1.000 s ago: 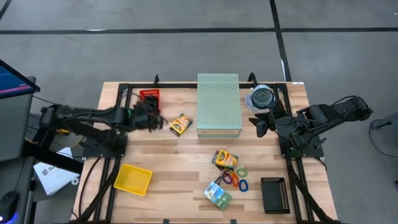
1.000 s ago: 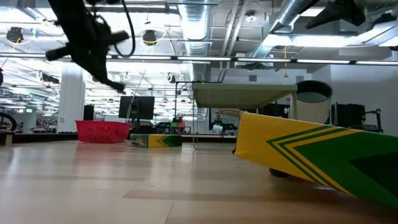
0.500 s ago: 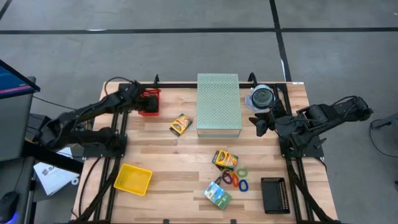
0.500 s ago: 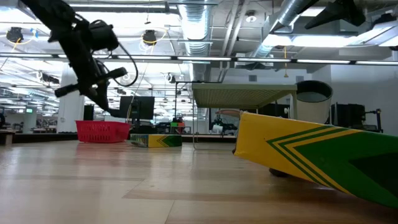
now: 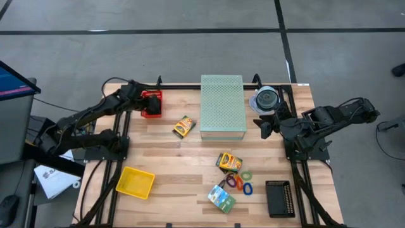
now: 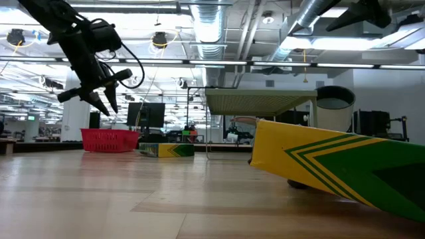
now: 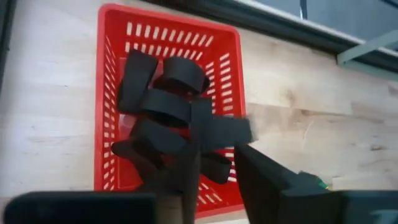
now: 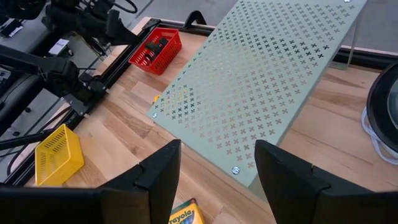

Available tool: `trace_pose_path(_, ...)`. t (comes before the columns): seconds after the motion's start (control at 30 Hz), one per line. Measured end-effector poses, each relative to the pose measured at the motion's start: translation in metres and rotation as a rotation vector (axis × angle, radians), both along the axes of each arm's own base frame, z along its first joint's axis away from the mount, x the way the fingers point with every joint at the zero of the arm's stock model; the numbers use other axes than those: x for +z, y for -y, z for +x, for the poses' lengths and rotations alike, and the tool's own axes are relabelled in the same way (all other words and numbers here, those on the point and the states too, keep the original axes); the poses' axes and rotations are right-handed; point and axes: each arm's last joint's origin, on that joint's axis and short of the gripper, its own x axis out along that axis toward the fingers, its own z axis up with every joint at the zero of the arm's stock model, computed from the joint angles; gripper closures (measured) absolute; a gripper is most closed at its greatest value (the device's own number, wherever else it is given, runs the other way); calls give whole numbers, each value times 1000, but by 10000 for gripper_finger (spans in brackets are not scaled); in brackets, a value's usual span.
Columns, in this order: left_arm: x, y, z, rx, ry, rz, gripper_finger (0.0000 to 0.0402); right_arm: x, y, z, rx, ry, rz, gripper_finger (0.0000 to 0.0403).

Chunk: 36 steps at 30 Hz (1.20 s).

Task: Pick & Place Office Desk Supplies
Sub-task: Put the black rubber band into the red bin

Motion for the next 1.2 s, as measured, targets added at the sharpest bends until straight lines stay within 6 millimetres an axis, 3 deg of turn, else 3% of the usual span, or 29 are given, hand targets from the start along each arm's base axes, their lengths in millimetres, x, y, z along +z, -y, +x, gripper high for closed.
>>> trace_pose_path(0.17, 9, 2, -2, 9, 36, 60, 243, 0, 1, 0, -9, 2, 2, 201)
trace_pose_path(0.27, 17, 4, 1, -81, 92, 119, 220, 0, 2, 0, -18, 3, 1, 201)
trace_pose_path(0.4, 32, 9, 13, -380, 259, 202, 214, 0, 3, 0, -25, 3, 0, 201)
trace_pose_path(0.53, 53, 24, 31, -901, 548, 294, 230, 0, 3, 0, -23, -1, -13, 201)
trace_pose_path(0.63, 63, 43, 44, -1125, 720, 238, 244, 0, 3, 0, -12, -8, -16, 201)
trace_pose_path(0.77, 65, 74, 59, -1276, 785, 136, 254, 0, 2, 0, 3, -12, -8, 201)
trace_pose_path(1.1, 48, 180, 94, -1655, 723, -190, 213, 0, 0, 0, 17, -7, 8, 201)
trace_pose_path(1.2, 49, 207, 102, -1738, 698, -183, 203, 0, -1, 0, 17, 0, 29, 201)
